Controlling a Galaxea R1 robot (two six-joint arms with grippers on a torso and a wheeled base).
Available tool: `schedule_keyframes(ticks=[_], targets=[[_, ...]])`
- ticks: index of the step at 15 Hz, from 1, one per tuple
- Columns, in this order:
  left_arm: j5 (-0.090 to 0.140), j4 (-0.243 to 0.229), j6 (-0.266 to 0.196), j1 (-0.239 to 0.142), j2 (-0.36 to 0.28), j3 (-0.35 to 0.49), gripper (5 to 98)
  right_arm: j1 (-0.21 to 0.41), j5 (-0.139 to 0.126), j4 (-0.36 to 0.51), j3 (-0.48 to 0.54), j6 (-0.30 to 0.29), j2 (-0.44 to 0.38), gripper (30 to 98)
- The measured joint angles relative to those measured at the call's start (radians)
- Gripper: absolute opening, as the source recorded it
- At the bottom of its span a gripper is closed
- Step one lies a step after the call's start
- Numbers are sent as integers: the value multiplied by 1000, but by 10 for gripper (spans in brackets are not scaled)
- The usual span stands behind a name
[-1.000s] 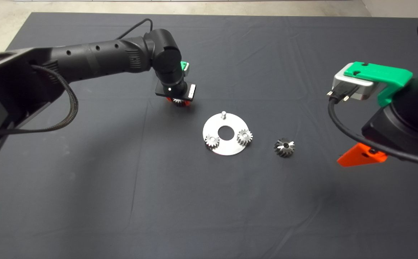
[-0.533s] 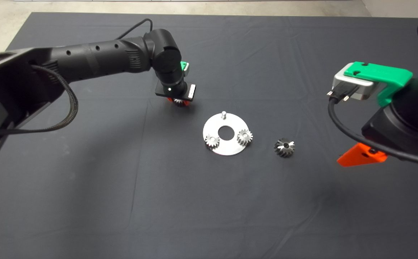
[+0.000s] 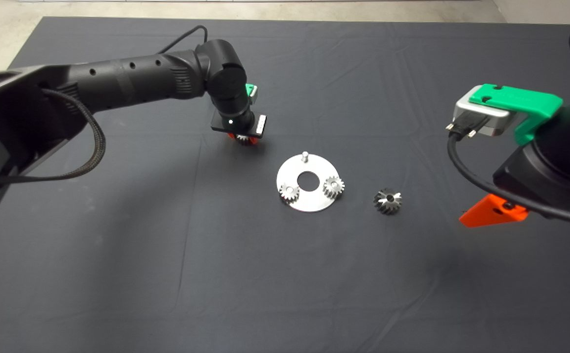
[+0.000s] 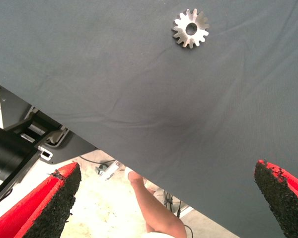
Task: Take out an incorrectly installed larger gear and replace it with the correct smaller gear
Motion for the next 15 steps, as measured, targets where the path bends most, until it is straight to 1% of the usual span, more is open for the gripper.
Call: schedule_keyframes(ticks=[6, 8, 9, 11, 13, 14, 15], targets=[[1, 0, 28, 0, 0, 0, 357, 0, 0, 0, 0, 0, 0, 923], [1, 0, 54, -1, 4, 0, 356, 0, 0, 0, 0, 0, 0, 923], [3, -1, 57, -3, 6, 0, 356, 0, 0, 0, 0, 0, 0, 923], [10, -27, 63, -24, 12, 14, 356, 0, 0, 0, 0, 0, 0, 923], [11, -55, 64, -61, 38, 33, 355, 1, -1, 0, 0, 0, 0, 923], [6, -60, 65, -82, 54, 56, 355, 1, -1, 0, 0, 0, 0, 923], [1, -77, 66, -103, 62, 77, 355, 2, -3, 0, 0, 0, 0, 923]])
